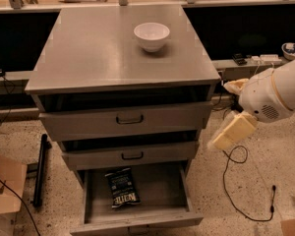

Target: Pick blue chip bag from bottom drawer and place on counter

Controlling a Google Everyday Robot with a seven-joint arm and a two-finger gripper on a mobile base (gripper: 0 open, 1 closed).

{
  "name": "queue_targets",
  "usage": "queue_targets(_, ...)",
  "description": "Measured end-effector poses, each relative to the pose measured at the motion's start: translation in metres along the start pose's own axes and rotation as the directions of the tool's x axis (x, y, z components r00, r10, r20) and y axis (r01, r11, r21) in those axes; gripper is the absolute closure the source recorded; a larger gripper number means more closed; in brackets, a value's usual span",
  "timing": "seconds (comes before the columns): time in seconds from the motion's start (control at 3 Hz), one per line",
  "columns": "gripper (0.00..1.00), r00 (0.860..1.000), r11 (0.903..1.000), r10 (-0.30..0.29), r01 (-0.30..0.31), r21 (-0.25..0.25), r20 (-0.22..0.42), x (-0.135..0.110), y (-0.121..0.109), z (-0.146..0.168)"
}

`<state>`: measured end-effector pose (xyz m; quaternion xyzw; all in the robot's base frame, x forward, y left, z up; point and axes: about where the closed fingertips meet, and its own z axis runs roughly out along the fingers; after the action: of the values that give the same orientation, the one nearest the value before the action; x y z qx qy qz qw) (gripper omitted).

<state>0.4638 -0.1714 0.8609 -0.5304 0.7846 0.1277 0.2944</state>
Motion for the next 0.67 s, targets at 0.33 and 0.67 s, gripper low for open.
queue_targets(0.33,0.00,0.999,0.9978,0.037,-0.037,-0.055,0.011,0.015,0.015,0.034)
queue_targets(0.67,0.00,0.993,0.9887,0.105,-0.099,-0.112,0.046,0.035,0.040,0.085)
